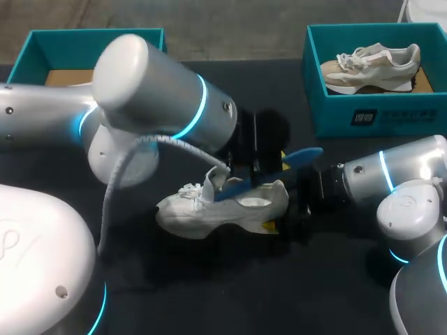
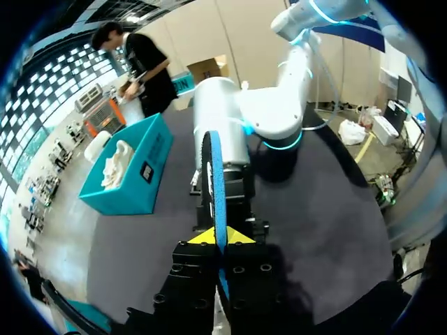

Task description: Take the shoe out of the shoebox, open the shoe tongue, remove and reinsert the insole, then place the shoe into the shoebox

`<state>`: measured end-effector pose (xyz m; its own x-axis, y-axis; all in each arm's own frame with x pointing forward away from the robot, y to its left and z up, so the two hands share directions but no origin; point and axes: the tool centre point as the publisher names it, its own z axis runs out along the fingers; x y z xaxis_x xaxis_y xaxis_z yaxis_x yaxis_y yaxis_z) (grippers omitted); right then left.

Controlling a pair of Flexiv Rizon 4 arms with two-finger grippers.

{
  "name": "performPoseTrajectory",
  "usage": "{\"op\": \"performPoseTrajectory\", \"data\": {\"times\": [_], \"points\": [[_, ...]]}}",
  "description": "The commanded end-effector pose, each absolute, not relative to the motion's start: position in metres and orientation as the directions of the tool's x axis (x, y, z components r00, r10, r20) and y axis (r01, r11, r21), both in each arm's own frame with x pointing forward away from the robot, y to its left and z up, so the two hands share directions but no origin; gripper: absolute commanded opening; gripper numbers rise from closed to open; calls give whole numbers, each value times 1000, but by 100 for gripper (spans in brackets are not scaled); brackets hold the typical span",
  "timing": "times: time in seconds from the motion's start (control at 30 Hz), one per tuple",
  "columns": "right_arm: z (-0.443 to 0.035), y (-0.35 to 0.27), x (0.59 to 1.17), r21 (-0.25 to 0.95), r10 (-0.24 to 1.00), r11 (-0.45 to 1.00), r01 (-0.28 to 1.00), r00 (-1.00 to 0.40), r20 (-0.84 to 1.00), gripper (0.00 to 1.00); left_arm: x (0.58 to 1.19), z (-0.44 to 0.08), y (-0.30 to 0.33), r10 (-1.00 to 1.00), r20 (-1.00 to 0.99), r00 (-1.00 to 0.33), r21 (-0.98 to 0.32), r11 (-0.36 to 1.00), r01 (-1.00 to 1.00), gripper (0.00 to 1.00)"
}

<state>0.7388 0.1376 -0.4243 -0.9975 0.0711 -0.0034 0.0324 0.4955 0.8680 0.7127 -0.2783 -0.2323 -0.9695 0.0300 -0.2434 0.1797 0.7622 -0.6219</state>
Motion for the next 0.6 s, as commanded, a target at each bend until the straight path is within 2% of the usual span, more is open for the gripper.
{"op": "performPoseTrajectory", "data": {"times": [0.03,0.27,0.6], "points": [[-426,138,737,865,72,500,33,-997,-4,0,716,-220,-274,103,-202,-974,-601,772,206,0],[-426,138,737,865,72,500,33,-997,-4,0,724,-201,-279,236,-136,-962,-577,771,271,0],[-426,138,737,865,72,500,33,-997,-4,0,727,-154,-275,356,12,-934,-706,665,245,0]]}}
